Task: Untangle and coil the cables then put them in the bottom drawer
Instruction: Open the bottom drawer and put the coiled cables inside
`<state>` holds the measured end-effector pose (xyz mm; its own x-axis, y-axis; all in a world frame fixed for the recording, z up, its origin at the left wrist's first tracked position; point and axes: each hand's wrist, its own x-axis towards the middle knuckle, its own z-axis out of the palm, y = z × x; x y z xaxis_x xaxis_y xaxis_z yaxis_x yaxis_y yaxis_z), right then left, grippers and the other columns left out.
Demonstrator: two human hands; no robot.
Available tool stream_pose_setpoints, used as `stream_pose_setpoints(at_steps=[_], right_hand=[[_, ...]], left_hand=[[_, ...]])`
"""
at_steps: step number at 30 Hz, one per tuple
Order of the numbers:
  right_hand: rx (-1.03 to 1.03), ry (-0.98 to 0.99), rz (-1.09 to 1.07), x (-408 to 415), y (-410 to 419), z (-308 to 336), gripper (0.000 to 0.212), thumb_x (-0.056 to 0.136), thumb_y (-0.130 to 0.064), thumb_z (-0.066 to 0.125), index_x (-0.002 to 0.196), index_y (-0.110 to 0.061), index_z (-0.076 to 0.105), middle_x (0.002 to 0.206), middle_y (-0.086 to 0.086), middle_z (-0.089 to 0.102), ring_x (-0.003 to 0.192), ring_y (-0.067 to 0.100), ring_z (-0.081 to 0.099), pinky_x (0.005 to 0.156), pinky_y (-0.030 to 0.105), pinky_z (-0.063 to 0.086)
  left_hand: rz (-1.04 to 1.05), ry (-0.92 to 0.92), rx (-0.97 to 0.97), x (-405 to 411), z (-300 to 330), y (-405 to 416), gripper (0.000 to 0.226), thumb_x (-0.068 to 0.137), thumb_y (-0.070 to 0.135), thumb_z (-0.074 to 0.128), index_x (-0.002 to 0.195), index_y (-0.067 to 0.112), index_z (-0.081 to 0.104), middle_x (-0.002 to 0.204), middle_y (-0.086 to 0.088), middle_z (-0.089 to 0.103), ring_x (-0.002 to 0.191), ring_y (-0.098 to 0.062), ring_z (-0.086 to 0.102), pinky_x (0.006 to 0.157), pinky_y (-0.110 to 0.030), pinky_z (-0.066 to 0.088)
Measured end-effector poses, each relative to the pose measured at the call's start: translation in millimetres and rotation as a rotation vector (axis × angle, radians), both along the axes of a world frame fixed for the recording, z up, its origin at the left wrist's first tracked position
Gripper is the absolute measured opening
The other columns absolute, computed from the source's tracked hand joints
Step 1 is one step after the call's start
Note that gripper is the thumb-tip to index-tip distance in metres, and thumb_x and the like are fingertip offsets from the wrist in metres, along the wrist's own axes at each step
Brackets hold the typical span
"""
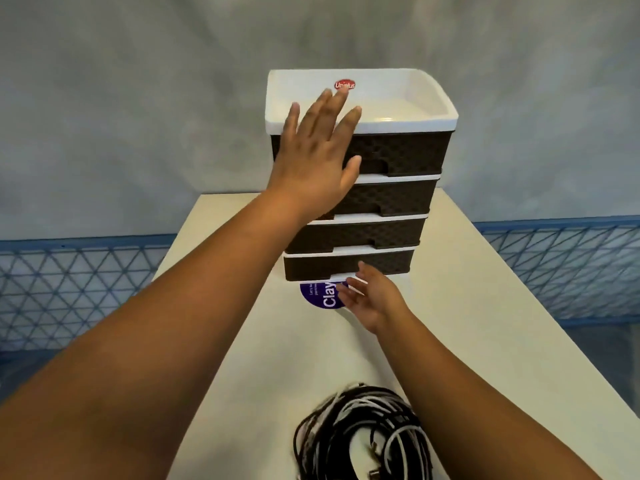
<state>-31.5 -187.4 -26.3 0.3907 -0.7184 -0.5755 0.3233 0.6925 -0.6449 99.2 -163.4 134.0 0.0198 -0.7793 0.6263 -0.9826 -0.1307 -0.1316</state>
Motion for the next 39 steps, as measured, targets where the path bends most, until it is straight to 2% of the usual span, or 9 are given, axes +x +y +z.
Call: stream_pose_setpoints(at_steps=[3, 6, 9, 12, 15, 22, 28, 36, 39], right_hand=[[0.067, -0.097, -0.068, 16, -13, -3, 0.028, 0.096, -0.019, 0.061, 0.119, -0.008, 0.051, 0.118, 0.016, 0.057, 0.103, 0.033, 0.065, 0.087, 0.041, 0.057], [0.1, -0.163, -0.13, 24, -24, -9, 0.028, 0.096, -0.015, 0.058, 0.12, -0.004, 0.05, 0.117, 0.019, 0.056, 0.102, 0.036, 0.066, 0.081, 0.04, 0.057], [0.136, -0.213, -0.159, 24, -29, -17, 0.022, 0.094, -0.012, 0.055, 0.114, -0.002, 0.053, 0.115, 0.021, 0.056, 0.1, 0.035, 0.065, 0.074, 0.038, 0.055], [0.156, -0.254, -0.145, 20, -26, -23, 0.004, 0.092, -0.008, 0.052, 0.092, -0.004, 0.053, 0.102, 0.019, 0.056, 0.1, 0.036, 0.065, 0.079, 0.04, 0.056], [0.173, -0.292, -0.141, 13, -22, -24, 0.01, 0.091, -0.005, 0.048, 0.081, -0.004, 0.05, 0.097, 0.019, 0.054, 0.102, 0.039, 0.063, 0.08, 0.041, 0.055], [0.225, -0.263, -0.15, -4, 11, -18, 0.015, 0.093, -0.004, 0.041, 0.081, -0.003, 0.05, 0.086, 0.017, 0.051, 0.085, 0.036, 0.061, 0.081, 0.04, 0.052], [0.253, -0.236, -0.171, -26, 34, -15, 0.02, 0.094, -0.006, 0.04, 0.077, -0.003, 0.049, 0.078, 0.015, 0.05, 0.077, 0.032, 0.059, 0.073, 0.036, 0.05], [0.259, -0.242, -0.146, -35, 45, -19, 0.014, 0.095, -0.008, 0.045, 0.085, -0.002, 0.053, 0.083, 0.018, 0.055, 0.08, 0.033, 0.064, 0.063, 0.035, 0.06], [0.269, -0.267, -0.143, -39, 46, -18, 0.011, 0.095, -0.008, 0.046, 0.089, -0.002, 0.053, 0.09, 0.021, 0.057, 0.084, 0.035, 0.065, 0.061, 0.041, 0.06]], left_hand=[[0.058, -0.012, 0.028, 6, -7, -25, 0.063, 0.102, 0.05, 0.029, 0.156, 0.02, 0.016, 0.164, -0.008, 0.012, 0.151, -0.027, 0.005, 0.118, -0.048, -0.009], [0.034, -0.003, -0.075, 10, -17, -33, 0.056, 0.1, 0.046, 0.033, 0.149, 0.017, 0.034, 0.15, -0.009, 0.04, 0.141, -0.029, 0.032, 0.119, -0.048, 0.002], [0.01, 0.029, -0.184, 9, -20, -39, 0.049, 0.098, 0.042, 0.039, 0.139, 0.016, 0.046, 0.137, -0.009, 0.052, 0.13, -0.031, 0.044, 0.118, -0.048, 0.012], [0.03, 0.033, -0.21, 5, -22, -43, 0.048, 0.097, 0.042, 0.039, 0.136, 0.015, 0.048, 0.134, -0.01, 0.053, 0.126, -0.032, 0.046, 0.117, -0.049, 0.014], [0.05, 0.031, -0.23, 3, -23, -47, 0.047, 0.097, 0.041, 0.038, 0.136, 0.016, 0.049, 0.134, -0.009, 0.053, 0.126, -0.031, 0.046, 0.117, -0.049, 0.014], [0.056, 0.041, -0.237, 3, -23, -46, 0.044, 0.098, 0.039, 0.038, 0.136, 0.018, 0.049, 0.135, -0.008, 0.053, 0.127, -0.031, 0.045, 0.116, -0.049, 0.014], [0.038, 0.068, -0.227, 2, -21, -45, 0.045, 0.098, 0.04, 0.038, 0.135, 0.017, 0.049, 0.135, -0.008, 0.053, 0.128, -0.031, 0.045, 0.117, -0.05, 0.013], [0.034, 0.089, -0.185, 0, -17, -40, 0.047, 0.096, 0.041, 0.038, 0.135, 0.016, 0.047, 0.135, -0.009, 0.051, 0.129, -0.031, 0.042, 0.118, -0.049, 0.01], [0.034, 0.093, -0.135, -1, -14, -35, 0.049, 0.097, 0.041, 0.038, 0.139, 0.016, 0.043, 0.139, -0.008, 0.048, 0.133, -0.03, 0.038, 0.119, -0.048, 0.005]])
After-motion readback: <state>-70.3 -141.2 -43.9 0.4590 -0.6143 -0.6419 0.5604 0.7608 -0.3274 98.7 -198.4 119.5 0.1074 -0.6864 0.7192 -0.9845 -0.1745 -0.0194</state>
